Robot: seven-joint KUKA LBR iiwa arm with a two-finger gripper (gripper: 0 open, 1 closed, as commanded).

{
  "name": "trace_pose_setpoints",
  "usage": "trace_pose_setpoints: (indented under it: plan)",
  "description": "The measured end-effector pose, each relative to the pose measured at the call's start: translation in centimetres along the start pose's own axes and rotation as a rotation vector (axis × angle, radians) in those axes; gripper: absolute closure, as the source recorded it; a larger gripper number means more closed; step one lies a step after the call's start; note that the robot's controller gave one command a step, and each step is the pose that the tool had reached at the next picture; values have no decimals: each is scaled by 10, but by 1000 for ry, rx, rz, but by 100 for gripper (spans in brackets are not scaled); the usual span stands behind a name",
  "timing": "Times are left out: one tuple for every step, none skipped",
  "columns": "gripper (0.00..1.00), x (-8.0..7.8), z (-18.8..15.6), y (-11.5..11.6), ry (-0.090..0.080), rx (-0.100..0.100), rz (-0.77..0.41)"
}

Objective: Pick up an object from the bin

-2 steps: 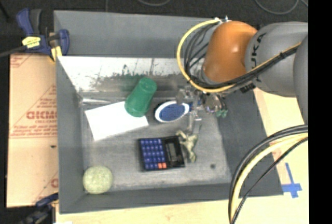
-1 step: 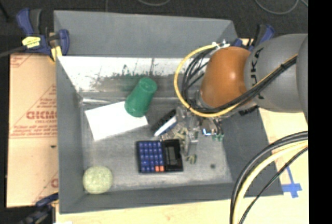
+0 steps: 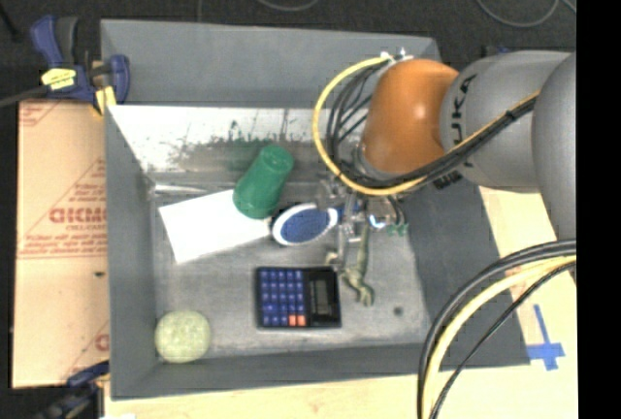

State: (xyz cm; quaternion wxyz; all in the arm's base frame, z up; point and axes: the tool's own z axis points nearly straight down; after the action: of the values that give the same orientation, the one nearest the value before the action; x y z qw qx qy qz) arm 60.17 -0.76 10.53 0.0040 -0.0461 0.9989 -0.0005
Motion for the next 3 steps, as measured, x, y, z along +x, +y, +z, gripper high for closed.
trace_pose_setpoints:
  plan:
    - [0,-14,24,9,-4,-1,-1]
    - [100,-7,28,-14,-12,-4,116]
    - [100,-7,28,-14,-12,-4,116]
